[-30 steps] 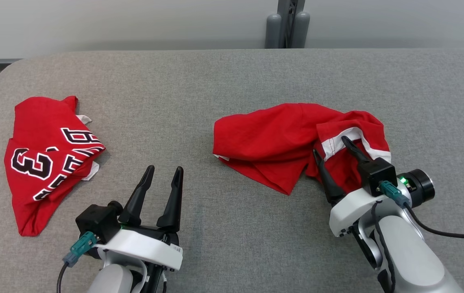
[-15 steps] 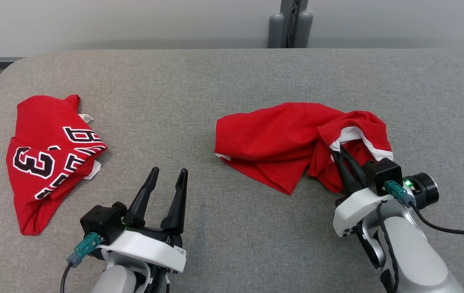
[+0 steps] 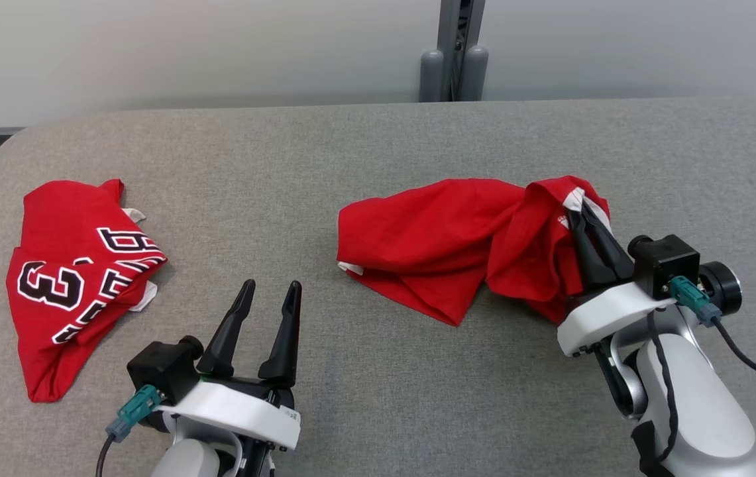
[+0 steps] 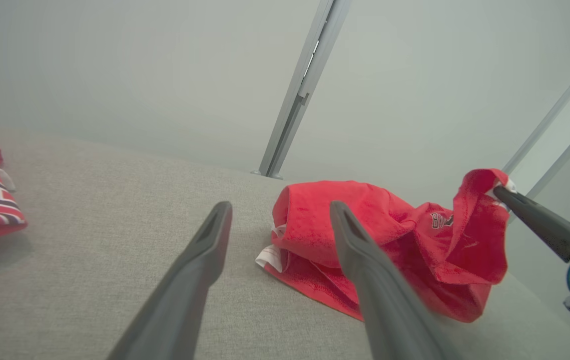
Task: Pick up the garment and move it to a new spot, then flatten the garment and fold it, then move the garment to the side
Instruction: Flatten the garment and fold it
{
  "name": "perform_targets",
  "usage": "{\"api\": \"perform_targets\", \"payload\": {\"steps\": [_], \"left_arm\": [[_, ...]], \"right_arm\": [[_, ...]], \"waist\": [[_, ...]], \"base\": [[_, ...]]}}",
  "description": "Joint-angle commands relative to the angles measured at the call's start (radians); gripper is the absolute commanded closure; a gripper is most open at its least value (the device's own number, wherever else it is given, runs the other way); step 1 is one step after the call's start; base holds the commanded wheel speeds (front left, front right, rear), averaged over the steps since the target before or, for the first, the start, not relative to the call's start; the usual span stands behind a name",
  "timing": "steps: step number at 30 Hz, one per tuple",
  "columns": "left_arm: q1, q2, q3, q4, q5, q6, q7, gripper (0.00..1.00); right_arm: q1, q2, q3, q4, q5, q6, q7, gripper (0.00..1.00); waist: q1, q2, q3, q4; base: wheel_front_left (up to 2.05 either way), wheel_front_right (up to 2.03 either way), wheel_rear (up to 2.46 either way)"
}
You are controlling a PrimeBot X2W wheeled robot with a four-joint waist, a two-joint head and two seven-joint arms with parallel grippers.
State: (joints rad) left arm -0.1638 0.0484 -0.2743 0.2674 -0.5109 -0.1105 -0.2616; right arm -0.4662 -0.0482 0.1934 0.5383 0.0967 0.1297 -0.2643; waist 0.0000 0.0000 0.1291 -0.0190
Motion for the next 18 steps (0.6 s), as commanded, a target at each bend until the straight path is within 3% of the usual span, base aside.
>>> {"api": "perform_targets", "payload": {"steps": [1, 10, 18], "left_arm": [[0.009, 0.004, 0.005, -0.003, -0.005, 0.004, -0.003, 0.00], [0.036, 0.004, 0.006, -0.015, -0.020, 0.015, -0.003, 0.00], [0.046, 0.004, -0.008, -0.023, -0.031, 0.024, -0.003, 0.00]], "right_arm": [[-0.004, -0.005, -0.006, -0.011, -0.008, 0.002, -0.001, 1.00], [-0.082, -0.018, -0.044, -0.099, -0.042, 0.002, 0.000, 1.00], [-0.210, -0.104, -0.112, -0.143, -0.037, 0.002, 0.023, 1.00]], "waist": [[0.0000, 0.0000, -0.015, -0.012], [0.0000, 0.0000, -0.069, -0.054], [0.0000, 0.0000, -0.085, -0.071]], "base": [[0.00, 0.00, 0.00], [0.00, 0.00, 0.00], [0.00, 0.00, 0.00]]}}
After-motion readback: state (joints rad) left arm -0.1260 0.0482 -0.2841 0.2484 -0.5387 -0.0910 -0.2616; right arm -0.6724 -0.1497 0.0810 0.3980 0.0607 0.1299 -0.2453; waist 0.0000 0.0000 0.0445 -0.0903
